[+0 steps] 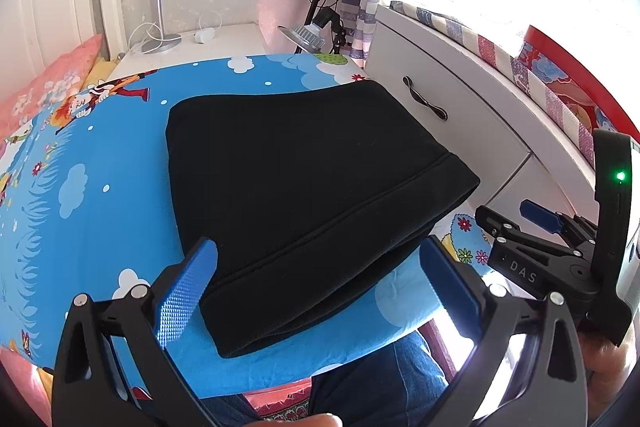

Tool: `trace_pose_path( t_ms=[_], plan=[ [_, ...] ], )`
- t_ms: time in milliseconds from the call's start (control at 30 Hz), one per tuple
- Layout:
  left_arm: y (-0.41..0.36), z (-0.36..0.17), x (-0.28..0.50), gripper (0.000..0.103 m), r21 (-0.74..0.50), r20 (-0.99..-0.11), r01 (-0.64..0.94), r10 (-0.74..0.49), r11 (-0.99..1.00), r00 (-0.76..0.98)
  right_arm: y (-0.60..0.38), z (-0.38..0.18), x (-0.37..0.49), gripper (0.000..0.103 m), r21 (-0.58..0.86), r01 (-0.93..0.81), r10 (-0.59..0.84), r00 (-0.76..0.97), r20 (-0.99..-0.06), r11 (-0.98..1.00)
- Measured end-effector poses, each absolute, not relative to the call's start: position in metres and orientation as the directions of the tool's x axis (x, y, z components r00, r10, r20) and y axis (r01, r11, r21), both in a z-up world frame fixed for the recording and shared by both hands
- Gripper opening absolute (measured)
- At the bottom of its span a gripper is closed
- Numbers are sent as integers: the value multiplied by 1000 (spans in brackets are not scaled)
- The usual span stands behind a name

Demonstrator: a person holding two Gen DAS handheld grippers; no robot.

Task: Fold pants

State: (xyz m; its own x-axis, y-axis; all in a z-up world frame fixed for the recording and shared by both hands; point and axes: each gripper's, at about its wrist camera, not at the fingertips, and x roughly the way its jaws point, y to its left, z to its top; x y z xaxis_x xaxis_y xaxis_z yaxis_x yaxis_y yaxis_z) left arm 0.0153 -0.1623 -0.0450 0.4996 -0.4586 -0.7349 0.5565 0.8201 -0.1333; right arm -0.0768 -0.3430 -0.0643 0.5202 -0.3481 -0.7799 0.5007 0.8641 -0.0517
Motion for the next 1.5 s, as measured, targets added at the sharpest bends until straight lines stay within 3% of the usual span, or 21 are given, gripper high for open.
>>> trace_pose_path(
  t_ms=[1500],
  plan=[
    [-173,-45,12,101,-131,-731,572,-468,810,496,-348,-66,-81,65,-40,508,-343,520,-782,860]
  ],
)
